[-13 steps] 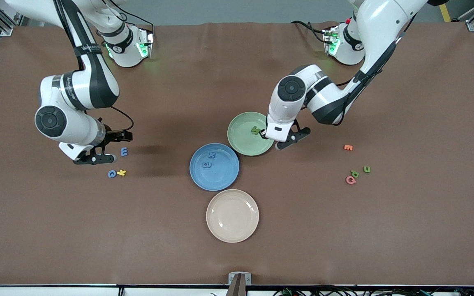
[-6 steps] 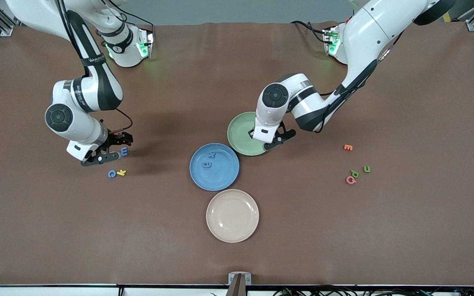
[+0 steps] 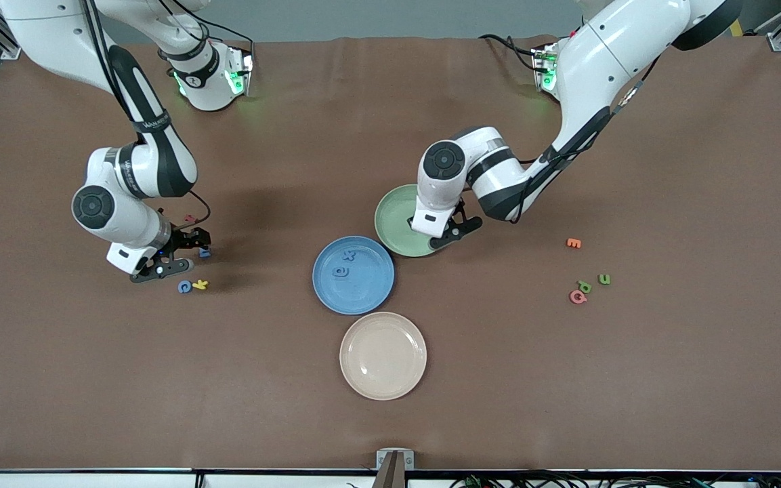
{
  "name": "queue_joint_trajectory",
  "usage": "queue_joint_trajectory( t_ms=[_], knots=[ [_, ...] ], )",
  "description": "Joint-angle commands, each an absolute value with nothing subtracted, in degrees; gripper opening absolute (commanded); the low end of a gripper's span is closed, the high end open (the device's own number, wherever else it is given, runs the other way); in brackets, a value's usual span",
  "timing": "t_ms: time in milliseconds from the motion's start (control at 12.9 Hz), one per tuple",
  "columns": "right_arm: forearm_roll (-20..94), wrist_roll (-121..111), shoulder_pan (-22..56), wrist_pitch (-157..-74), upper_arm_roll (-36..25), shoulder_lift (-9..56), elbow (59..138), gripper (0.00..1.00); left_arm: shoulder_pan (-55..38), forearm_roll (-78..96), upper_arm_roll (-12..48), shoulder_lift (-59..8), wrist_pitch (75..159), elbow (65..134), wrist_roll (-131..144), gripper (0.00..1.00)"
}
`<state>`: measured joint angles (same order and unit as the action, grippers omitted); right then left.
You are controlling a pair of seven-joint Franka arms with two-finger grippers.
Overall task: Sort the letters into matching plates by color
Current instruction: 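Drop the green B on the green plate while the right gripper reaches letters, then grasp the blue M with the right gripper while the left gripper reaches P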
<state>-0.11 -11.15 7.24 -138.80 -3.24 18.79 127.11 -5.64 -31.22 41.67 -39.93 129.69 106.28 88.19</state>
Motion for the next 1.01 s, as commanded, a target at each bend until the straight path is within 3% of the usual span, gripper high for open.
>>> queue_joint_trajectory(
  t_ms=[0,466,932],
  knots=[
    [-0.18,-11.08,6.5,-140.36,-2.2,19.07,128.76,0.81,-5.54,-33.05,41.66,-39.82,129.73,105.38,90.7,1.0],
    [0.0,-11.07,6.68,-144.67,-2.2,21.62,130.17,0.71,4.9,-33.22,42.1,-32.97,129.2,105.64,81.42,1.0],
    [0.0,-10.55,7.12,-145.37,-2.11,22.24,130.34,0.63,16.16,-33.22,42.1,-32.87,129.02,105.91,60.15,0.99]
  ],
)
